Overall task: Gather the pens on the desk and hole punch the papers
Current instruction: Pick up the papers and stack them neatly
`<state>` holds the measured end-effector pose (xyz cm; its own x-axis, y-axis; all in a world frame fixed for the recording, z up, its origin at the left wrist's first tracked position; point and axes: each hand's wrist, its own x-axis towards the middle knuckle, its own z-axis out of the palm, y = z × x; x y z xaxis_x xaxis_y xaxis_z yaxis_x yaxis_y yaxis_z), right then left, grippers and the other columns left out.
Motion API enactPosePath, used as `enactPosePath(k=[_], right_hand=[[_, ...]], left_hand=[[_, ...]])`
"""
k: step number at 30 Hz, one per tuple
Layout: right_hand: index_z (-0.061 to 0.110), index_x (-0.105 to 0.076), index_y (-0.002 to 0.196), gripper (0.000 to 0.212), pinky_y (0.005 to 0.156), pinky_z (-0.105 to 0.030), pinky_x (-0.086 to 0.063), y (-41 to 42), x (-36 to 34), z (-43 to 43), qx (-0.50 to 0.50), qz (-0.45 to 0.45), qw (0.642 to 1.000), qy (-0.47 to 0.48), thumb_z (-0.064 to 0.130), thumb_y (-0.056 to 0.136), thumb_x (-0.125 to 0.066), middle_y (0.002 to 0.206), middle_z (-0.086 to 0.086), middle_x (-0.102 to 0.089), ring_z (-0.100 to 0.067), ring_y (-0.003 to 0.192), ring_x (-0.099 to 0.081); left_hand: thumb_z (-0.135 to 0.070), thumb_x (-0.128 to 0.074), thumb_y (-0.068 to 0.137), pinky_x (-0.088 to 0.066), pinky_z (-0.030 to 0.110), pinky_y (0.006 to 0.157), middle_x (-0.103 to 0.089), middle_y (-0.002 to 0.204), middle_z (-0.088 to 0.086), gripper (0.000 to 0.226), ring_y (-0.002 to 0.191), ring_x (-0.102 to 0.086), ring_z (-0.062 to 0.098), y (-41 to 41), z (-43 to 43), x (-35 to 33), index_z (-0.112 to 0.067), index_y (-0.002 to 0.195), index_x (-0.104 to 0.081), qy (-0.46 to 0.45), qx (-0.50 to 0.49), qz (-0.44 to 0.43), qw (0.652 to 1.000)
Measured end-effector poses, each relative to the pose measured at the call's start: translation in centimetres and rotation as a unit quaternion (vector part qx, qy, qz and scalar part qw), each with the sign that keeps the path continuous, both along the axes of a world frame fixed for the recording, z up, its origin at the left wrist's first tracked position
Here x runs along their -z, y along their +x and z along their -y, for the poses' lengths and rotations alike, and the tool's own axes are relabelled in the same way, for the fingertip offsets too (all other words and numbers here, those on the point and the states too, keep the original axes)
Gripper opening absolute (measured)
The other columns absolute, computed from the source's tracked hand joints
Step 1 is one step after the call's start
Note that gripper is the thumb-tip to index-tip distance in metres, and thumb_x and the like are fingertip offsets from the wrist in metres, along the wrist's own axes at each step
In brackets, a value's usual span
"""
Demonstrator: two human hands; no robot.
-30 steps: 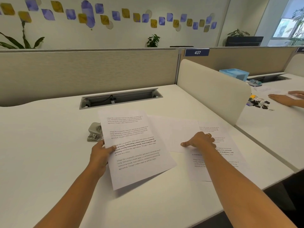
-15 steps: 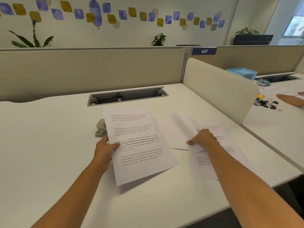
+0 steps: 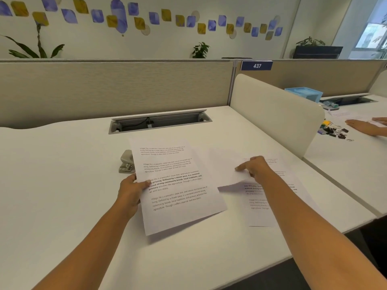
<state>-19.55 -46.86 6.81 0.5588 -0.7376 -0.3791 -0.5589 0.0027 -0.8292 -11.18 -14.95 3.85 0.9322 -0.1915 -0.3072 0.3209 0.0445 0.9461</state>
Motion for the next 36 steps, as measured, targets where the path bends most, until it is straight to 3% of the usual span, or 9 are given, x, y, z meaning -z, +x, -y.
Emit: enactPosePath(k=[3, 6, 9, 13, 17, 20, 23, 31, 36], right_hand=[[0.003, -0.05, 0.124, 0.062, 0.09, -0.034, -0.048, 0.1, -1.4, -0.2, 0.016, 0.058, 0.996, -0.073, -0.002, 0.068, -0.078, 0.122, -0.018, -0.056, -0.031, 0.108, -0.057], [0.008, -0.065, 0.106, 0.032, 0.077, -0.026, -0.045, 0.4, -3.5, -0.9, 0.033, 0.143, 0.972, -0.186, -0.002, 0.076, -0.068, 0.105, -0.011, -0.066, -0.024, 0.092, -0.061], [0.008, -0.068, 0.101, 0.019, 0.077, -0.023, -0.043, 0.8, -5.8, -2.4, 0.015, 0.238, 0.917, -0.32, 0.003, 0.083, -0.062, 0.099, -0.005, -0.067, -0.016, 0.084, -0.057], [0.007, -0.068, 0.086, 0.015, 0.071, -0.021, -0.05, 0.9, -6.3, -4.4, -0.076, 0.336, 0.854, -0.39, -0.005, 0.08, -0.061, 0.087, -0.002, -0.065, -0.014, 0.082, -0.06], [0.005, -0.07, 0.074, 0.019, 0.074, -0.014, -0.049, 0.2, -3.4, -5.5, -0.207, 0.344, 0.819, -0.409, -0.013, 0.074, -0.063, 0.081, 0.0, -0.064, -0.017, 0.078, -0.061], [0.003, -0.072, 0.07, 0.019, 0.08, -0.008, -0.044, -0.8, -0.1, -5.5, -0.276, 0.298, 0.838, -0.364, -0.014, 0.072, -0.066, 0.085, -0.004, -0.067, -0.02, 0.089, -0.065], [0.0, -0.073, 0.069, 0.017, 0.082, 0.002, -0.038, -1.7, 2.6, -5.4, -0.324, 0.239, 0.867, -0.294, -0.015, 0.072, -0.065, 0.091, -0.008, -0.07, -0.012, 0.098, -0.061], [0.0, -0.072, 0.075, 0.013, 0.086, -0.002, -0.041, -2.3, 4.8, -5.3, -0.376, 0.168, 0.885, -0.219, -0.011, 0.075, -0.065, 0.1, -0.007, -0.071, -0.006, 0.109, -0.056], [0.023, -0.07, 0.08, 0.018, 0.083, 0.005, -0.033, -2.5, 4.6, -5.1, -0.408, 0.122, 0.892, -0.153, 0.01, 0.07, -0.079, 0.105, 0.007, -0.069, 0.012, 0.104, -0.053]], left_hand=[[0.005, -0.056, 0.086, -0.051, 0.046, 0.081, -0.064, 0.109, 0.017, 0.032, 0.089, -0.063, 0.033, 0.3, 0.0, -0.2, -0.005, 0.116, -0.056, 0.0, 0.009, -0.021, 1.0], [0.005, -0.054, 0.087, -0.051, 0.047, 0.077, -0.064, 0.107, 0.018, 0.031, 0.086, -0.064, 0.034, 0.7, 0.1, -0.5, -0.004, 0.117, -0.056, 0.003, 0.017, -0.034, 0.999], [0.004, -0.053, 0.088, -0.052, 0.048, 0.077, -0.065, 0.107, 0.018, 0.028, 0.086, -0.064, 0.035, 1.0, 0.5, -0.7, -0.004, 0.115, -0.057, 0.022, 0.024, -0.038, 0.999], [-0.001, -0.047, 0.093, -0.051, 0.044, 0.072, -0.063, 0.107, 0.018, 0.017, 0.077, -0.063, 0.031, 1.1, 1.3, -1.2, -0.006, 0.106, -0.056, 0.03, 0.035, -0.041, 0.998], [-0.005, -0.041, 0.096, -0.049, 0.049, 0.081, -0.061, 0.115, 0.022, 0.018, 0.092, -0.06, 0.034, 1.2, 1.9, -1.3, -0.005, 0.108, -0.055, 0.031, 0.045, -0.055, 0.997], [-0.008, -0.037, 0.098, -0.048, 0.049, 0.084, -0.059, 0.122, 0.023, 0.023, 0.095, -0.058, 0.033, 1.2, 1.9, -1.0, -0.003, 0.114, -0.054, 0.031, 0.04, -0.073, 0.996], [-0.011, -0.036, 0.099, -0.046, 0.049, 0.086, -0.058, 0.124, 0.022, 0.028, 0.096, -0.057, 0.032, 1.3, 1.8, -0.6, -0.001, 0.119, -0.053, 0.033, 0.029, -0.092, 0.995], [-0.014, -0.05, 0.094, -0.049, 0.051, 0.082, -0.061, 0.118, 0.022, 0.03, 0.099, -0.061, 0.038, 0.8, 1.9, -0.4, 0.0, 0.12, -0.053, 0.035, 0.052, -0.106, 0.992], [0.006, -0.058, 0.083, -0.053, 0.041, 0.069, -0.064, 0.11, 0.021, 0.026, 0.081, -0.065, 0.033, 1.1, 1.9, 0.3, -0.001, 0.108, -0.059, 0.039, 0.085, -0.072, 0.993]])
